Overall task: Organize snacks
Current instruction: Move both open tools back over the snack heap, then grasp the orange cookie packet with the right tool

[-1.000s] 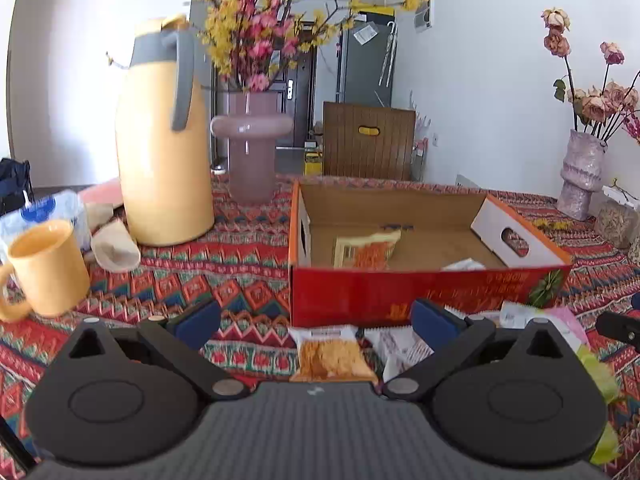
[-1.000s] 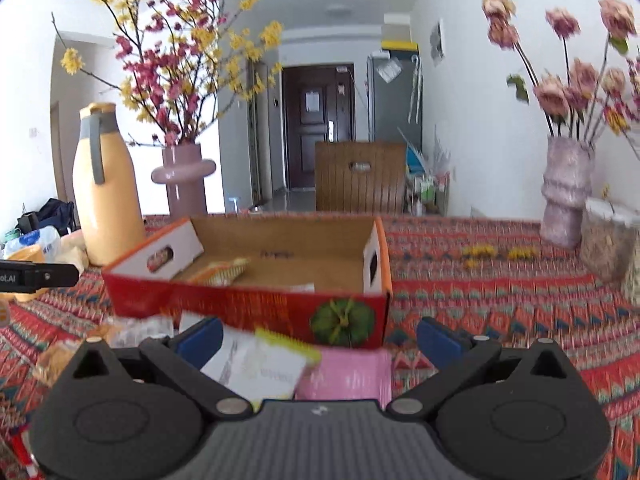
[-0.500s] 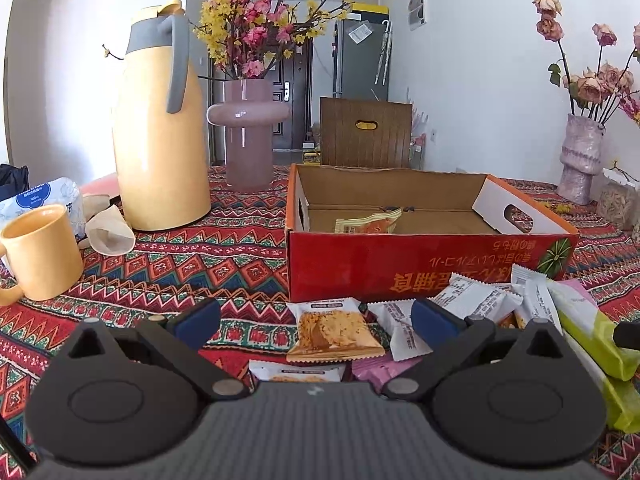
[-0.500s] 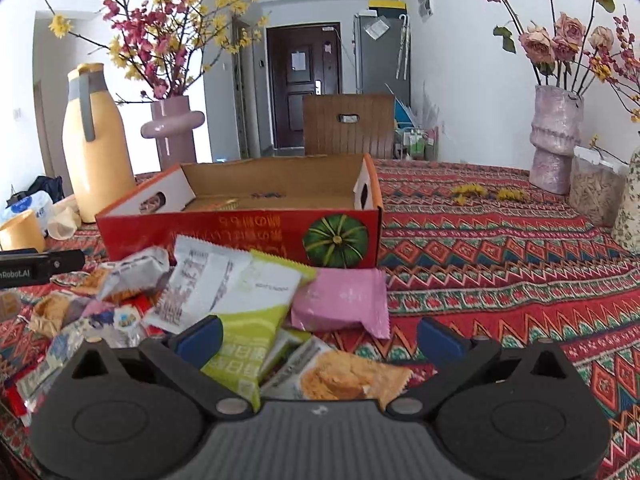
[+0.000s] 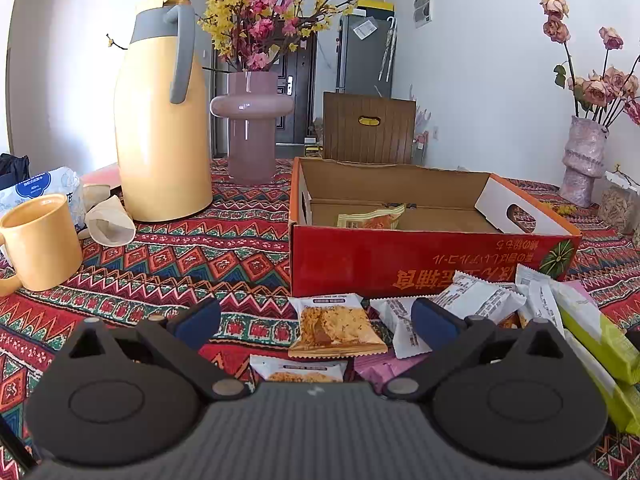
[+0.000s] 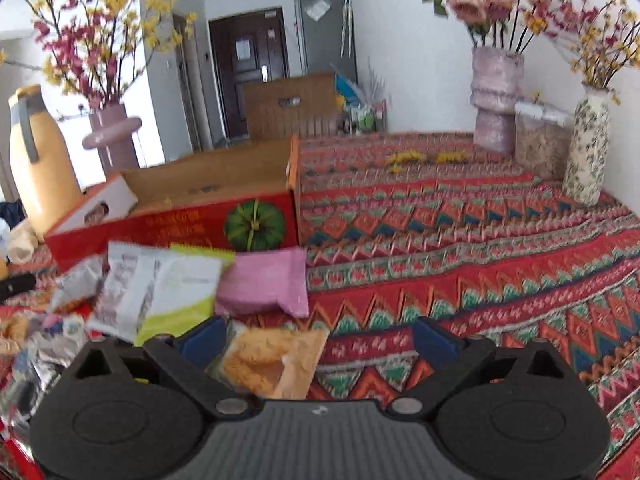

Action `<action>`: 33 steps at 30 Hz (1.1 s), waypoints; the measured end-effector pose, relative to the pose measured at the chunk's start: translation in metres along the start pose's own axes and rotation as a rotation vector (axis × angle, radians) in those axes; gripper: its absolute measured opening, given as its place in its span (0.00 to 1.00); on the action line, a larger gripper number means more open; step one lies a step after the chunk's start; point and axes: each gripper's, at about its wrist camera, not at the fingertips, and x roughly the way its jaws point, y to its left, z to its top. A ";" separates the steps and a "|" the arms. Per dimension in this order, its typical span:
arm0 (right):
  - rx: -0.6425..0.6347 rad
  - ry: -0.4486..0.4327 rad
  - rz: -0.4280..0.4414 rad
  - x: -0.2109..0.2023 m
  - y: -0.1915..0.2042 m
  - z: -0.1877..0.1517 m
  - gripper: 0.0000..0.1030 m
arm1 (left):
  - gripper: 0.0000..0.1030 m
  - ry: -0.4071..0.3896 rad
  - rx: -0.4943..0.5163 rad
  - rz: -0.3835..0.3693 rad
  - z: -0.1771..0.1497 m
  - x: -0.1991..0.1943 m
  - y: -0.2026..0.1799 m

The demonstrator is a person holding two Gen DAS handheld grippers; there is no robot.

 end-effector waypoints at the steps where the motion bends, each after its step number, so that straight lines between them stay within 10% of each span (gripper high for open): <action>1: -0.009 0.012 0.007 0.003 0.002 -0.001 0.95 | 1.00 0.001 0.000 0.000 0.000 0.000 0.000; 15: -0.123 0.065 0.010 0.026 0.031 -0.007 0.78 | 1.00 0.014 -0.009 -0.002 -0.001 0.002 0.001; 20: -0.167 0.046 0.073 0.020 0.037 -0.009 0.42 | 1.00 0.017 -0.014 -0.001 -0.001 0.003 0.002; 22: -0.170 0.041 0.095 0.017 0.038 -0.009 0.14 | 1.00 0.017 -0.015 0.000 -0.001 0.003 0.002; 33: -0.086 -0.136 0.056 -0.003 0.012 0.009 0.10 | 1.00 0.024 -0.014 0.007 -0.002 0.004 0.003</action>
